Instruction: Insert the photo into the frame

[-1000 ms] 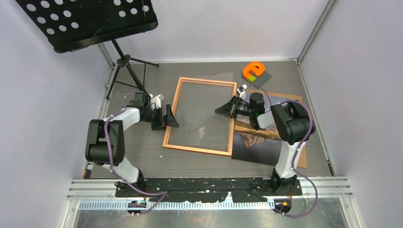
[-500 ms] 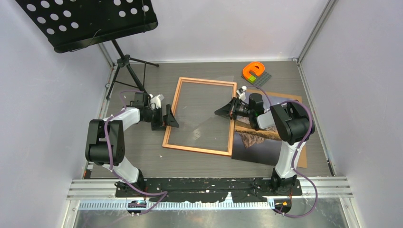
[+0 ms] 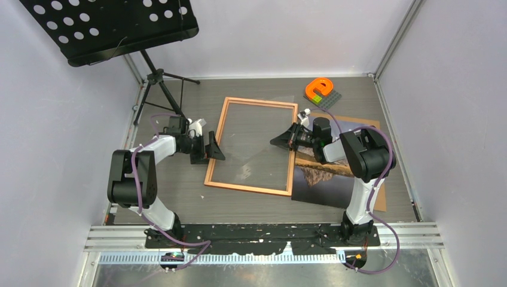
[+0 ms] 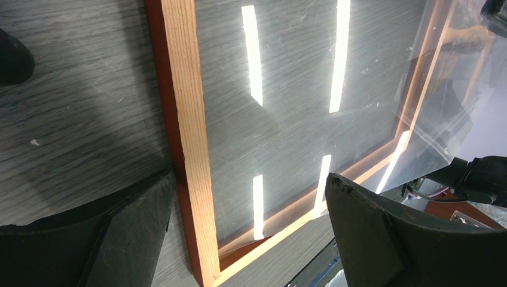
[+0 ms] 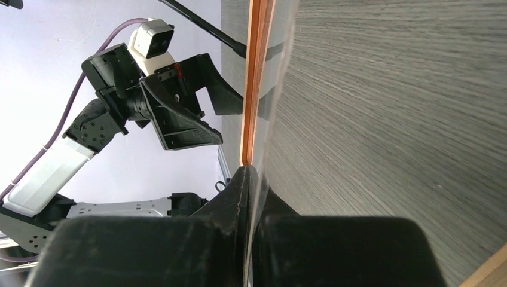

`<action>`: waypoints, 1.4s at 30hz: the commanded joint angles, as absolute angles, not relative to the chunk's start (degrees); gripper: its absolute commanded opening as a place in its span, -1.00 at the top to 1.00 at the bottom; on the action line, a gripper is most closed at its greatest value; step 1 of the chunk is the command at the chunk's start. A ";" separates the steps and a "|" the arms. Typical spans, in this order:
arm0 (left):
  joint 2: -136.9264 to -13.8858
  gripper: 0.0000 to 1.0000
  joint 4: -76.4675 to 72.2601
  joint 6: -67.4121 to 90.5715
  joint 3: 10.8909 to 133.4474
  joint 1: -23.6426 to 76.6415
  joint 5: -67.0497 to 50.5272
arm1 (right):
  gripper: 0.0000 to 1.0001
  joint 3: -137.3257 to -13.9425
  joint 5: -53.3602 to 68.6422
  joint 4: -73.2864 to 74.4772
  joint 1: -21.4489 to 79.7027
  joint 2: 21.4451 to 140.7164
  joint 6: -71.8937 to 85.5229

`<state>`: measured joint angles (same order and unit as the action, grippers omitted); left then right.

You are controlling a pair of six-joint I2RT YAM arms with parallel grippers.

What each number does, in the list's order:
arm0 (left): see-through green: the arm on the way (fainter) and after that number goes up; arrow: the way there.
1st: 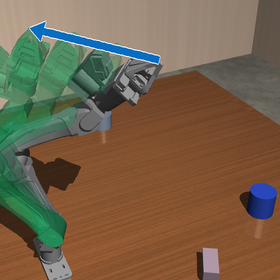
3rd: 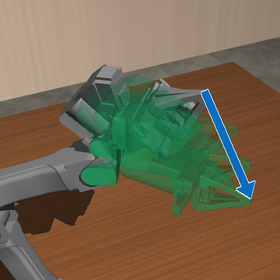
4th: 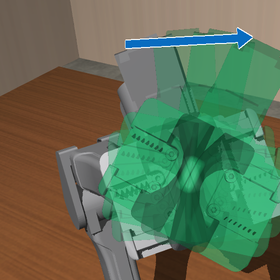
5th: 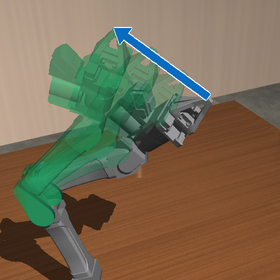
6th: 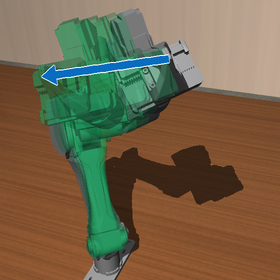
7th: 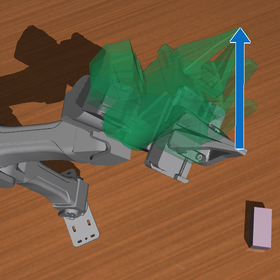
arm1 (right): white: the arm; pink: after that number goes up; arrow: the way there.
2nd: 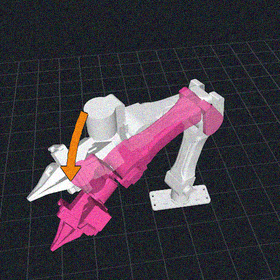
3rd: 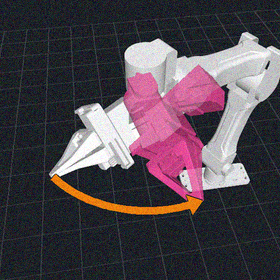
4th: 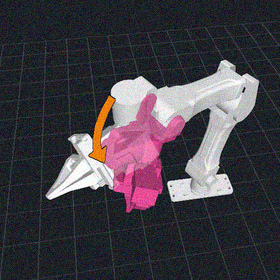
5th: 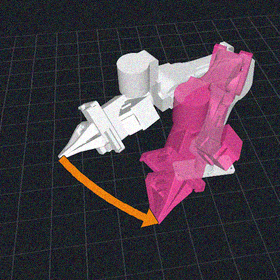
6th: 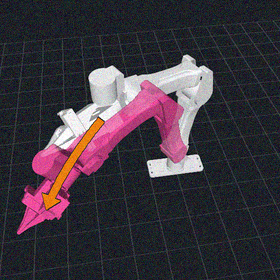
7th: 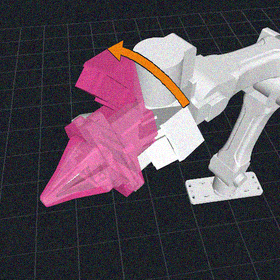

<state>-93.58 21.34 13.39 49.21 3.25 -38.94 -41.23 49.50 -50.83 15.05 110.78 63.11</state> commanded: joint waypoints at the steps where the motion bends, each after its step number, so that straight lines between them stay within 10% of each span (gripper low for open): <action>1: -94.83 -0.99 19.74 13.52 49.72 3.16 -39.20 | 0.89 -41.73 48.42 -51.03 15.92 109.58 61.11; 42: -95.50 -0.99 19.03 14.28 49.47 3.85 -39.12 | 0.89 -43.84 47.82 -46.51 16.43 111.01 57.57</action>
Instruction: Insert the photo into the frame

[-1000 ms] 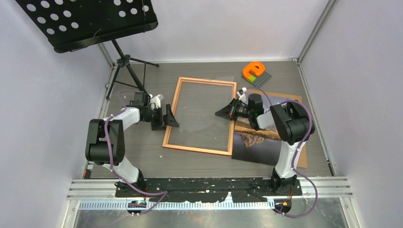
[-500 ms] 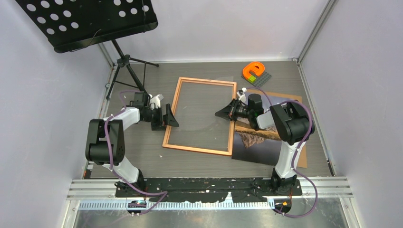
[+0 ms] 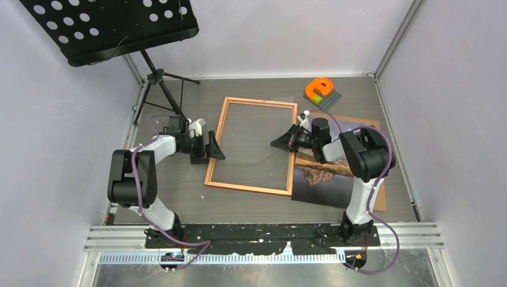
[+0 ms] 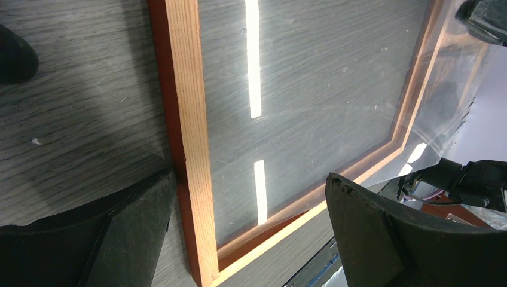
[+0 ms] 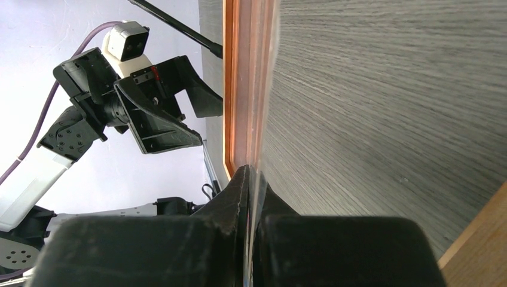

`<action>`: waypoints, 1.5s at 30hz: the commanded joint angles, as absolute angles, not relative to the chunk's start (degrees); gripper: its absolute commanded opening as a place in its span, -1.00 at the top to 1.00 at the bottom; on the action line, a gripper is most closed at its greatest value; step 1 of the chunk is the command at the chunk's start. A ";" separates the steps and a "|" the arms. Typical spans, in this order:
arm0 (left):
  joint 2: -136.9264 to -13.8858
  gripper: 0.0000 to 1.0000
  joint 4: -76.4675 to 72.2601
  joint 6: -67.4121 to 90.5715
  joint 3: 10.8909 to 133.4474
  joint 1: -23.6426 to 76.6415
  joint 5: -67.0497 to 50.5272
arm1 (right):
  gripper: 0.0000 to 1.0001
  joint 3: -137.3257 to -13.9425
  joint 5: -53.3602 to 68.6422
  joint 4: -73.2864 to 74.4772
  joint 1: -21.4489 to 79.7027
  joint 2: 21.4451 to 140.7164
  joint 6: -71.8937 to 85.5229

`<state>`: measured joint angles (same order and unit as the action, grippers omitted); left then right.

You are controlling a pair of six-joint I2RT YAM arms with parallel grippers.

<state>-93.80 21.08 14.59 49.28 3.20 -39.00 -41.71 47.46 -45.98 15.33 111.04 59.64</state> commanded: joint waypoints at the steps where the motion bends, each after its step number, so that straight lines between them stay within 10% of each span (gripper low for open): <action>1: -95.52 -0.99 19.00 14.30 49.50 3.81 -39.11 | 0.89 -43.96 47.81 -46.01 16.37 111.01 57.20; 45: -93.86 -0.99 20.35 15.53 47.99 6.50 -38.91 | 0.83 -50.68 42.24 -26.21 16.52 109.59 44.50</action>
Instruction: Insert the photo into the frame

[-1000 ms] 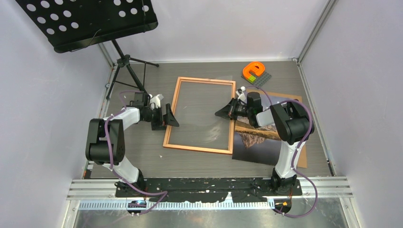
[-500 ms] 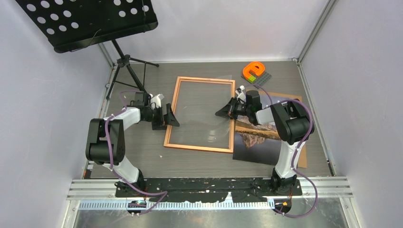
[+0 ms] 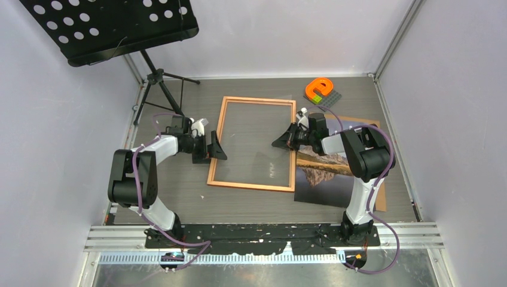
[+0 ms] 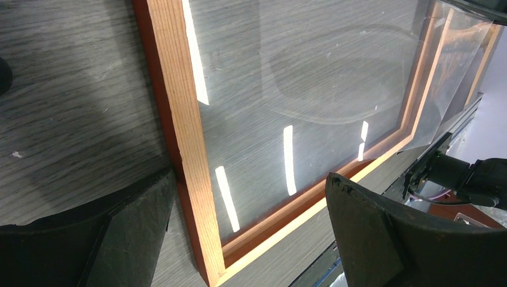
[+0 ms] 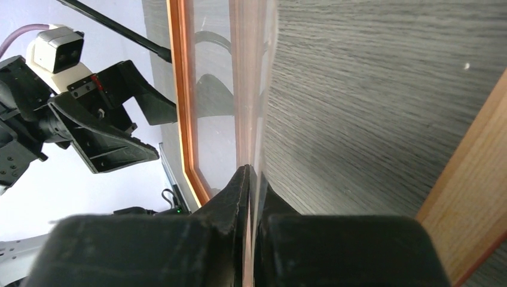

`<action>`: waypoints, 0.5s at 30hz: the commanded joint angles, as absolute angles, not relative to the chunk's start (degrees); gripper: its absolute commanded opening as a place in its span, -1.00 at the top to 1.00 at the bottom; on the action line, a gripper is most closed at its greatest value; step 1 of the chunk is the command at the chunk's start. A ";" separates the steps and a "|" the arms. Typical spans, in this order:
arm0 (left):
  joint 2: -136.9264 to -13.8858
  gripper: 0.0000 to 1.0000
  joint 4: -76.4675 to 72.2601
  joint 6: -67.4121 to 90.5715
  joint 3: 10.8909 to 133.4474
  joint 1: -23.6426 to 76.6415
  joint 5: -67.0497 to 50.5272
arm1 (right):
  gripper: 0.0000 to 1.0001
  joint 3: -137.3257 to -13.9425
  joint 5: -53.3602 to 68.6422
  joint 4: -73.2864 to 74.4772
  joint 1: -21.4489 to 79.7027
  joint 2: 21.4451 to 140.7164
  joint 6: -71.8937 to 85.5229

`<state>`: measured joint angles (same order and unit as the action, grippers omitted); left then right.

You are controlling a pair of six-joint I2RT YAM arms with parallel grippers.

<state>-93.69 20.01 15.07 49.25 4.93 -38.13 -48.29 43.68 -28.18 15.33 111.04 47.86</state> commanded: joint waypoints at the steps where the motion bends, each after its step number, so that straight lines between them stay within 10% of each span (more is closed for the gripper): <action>1: -93.84 -0.99 20.30 15.55 48.00 6.50 -38.86 | 0.81 -50.83 41.85 -25.67 16.56 109.38 44.18; 15: -93.34 -0.99 20.32 15.35 48.08 6.60 -38.13 | 0.12 -54.58 37.49 -13.87 17.08 106.34 36.73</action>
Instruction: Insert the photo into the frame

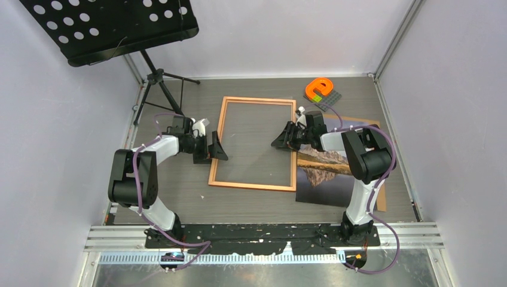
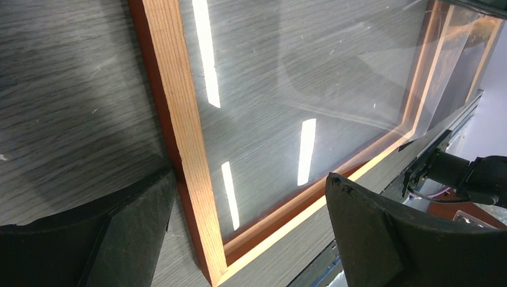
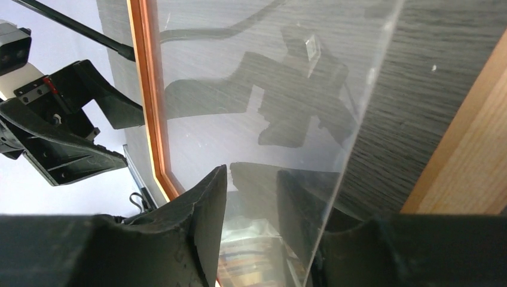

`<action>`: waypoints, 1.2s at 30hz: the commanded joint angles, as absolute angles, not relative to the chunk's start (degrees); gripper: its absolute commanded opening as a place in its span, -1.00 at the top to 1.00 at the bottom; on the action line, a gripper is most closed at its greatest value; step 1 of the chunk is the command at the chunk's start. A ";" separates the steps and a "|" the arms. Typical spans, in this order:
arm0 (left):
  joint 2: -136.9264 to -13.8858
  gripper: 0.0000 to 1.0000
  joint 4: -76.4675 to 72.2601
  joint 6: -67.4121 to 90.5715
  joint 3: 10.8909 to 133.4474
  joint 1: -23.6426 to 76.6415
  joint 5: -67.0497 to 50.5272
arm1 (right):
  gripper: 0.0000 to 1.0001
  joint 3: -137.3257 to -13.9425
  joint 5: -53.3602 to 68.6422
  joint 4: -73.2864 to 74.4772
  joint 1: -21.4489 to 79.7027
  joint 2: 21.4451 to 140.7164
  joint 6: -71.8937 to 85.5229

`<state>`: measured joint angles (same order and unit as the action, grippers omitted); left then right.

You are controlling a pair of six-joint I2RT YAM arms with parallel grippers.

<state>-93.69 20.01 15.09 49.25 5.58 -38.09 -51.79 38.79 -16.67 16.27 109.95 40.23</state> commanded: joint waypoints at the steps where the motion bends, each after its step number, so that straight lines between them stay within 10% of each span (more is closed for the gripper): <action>1: -93.21 -0.99 20.32 15.36 48.09 6.64 -37.99 | 0.10 -54.76 37.28 -13.44 17.11 106.25 36.47; 19: -82.66 -0.99 20.96 8.63 56.61 16.50 -23.86 | 0.06 -56.33 36.60 -10.46 17.27 106.48 34.24; 36: -105.87 -0.99 15.33 18.56 77.26 31.81 -23.20 | 0.06 -56.60 37.05 -10.53 17.35 107.30 34.27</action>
